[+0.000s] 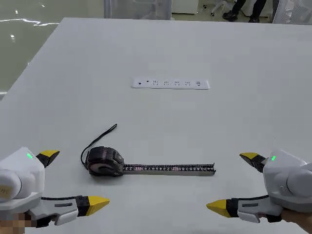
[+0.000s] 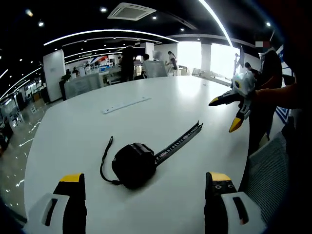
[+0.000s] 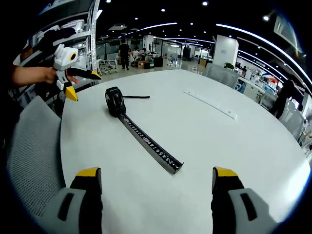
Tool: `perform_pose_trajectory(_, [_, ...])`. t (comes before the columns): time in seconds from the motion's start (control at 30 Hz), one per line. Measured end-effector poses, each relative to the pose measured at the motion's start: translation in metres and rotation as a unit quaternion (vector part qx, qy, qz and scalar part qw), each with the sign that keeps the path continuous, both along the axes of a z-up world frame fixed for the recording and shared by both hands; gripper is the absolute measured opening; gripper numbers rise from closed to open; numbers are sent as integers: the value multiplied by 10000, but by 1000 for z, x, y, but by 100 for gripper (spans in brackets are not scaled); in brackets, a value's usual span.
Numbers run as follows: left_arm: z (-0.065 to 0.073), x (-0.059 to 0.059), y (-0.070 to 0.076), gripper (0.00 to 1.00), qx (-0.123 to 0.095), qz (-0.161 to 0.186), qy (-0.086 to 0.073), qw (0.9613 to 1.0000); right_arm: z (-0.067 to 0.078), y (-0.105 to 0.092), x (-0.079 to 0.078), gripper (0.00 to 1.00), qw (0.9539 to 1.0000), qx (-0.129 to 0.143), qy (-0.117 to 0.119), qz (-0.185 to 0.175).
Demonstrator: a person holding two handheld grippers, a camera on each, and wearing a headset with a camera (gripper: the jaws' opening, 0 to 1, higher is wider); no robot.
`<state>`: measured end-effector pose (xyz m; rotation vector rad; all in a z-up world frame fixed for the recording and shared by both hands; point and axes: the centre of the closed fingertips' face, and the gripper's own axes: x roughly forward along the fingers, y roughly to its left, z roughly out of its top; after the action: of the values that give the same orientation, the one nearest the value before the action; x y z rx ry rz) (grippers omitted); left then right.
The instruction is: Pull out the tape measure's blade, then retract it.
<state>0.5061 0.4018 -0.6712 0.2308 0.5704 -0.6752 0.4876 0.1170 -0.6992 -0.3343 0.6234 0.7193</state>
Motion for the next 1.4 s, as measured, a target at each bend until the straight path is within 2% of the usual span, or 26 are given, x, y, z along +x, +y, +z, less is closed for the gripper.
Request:
perform_pose_trajectory(0.13, [2,-3,-5,100,-38,147,-35,9999,2,4,-2,96,9998,31,-20,-170])
perform_pose_trajectory(0.33, [4,-3,-6,100,-146,607,-80,9980,3,6,-5,96,9989,-12,-74,-472])
perform_pose_trajectory(0.57, [5,-3,-7,100,-217,719,-88,9971,4,6,-5,95,9983,-5,-73,-570])
perform_pose_trajectory(0.6, [2,-10,-18,100,-306,922,-96,9952,7,16,-13,95,9967,88,-104,-796])
perform_pose_trajectory(0.63, [2,-11,-19,100,-321,936,-105,9950,7,17,-13,95,9964,103,-102,-841])
perform_pose_trajectory(0.77, [2,-13,-19,100,-222,1097,-196,9935,13,24,-13,95,9942,242,-198,-1026])
perform_pose_trajectory(0.83, [0,-14,-17,100,-237,1227,-132,9921,15,27,-13,95,9932,306,-238,-1094])
perform_pose_trajectory(0.9, [-1,-16,-18,100,-222,1295,-140,9912,17,29,-14,95,9917,392,-285,-1189])
perform_pose_trajectory(0.93, [-1,-16,-17,100,-154,1340,-170,9907,18,30,-13,95,9907,406,-316,-1256])
perform_pose_trajectory(1.07, [-2,-16,-17,100,-133,1351,-182,9906,18,30,-13,95,9905,403,-324,-1277])
perform_pose_trajectory(1.2, [2,-10,-20,100,-69,1685,-380,9849,18,38,-11,95,9885,488,-331,-1392])
perform_pose_trajectory(1.27, [-2,-11,-22,100,-26,1707,-339,9847,19,39,-12,96,9887,469,-367,-1375])
perform_pose_trajectory(1.37, [1,-13,-25,100,-23,1732,-397,9841,20,39,-11,97,9880,467,-398,-1417])
perform_pose_trajectory(1.4, [1,-13,-25,100,-30,1756,-390,9837,20,38,-11,97,9865,498,-386,-1510])
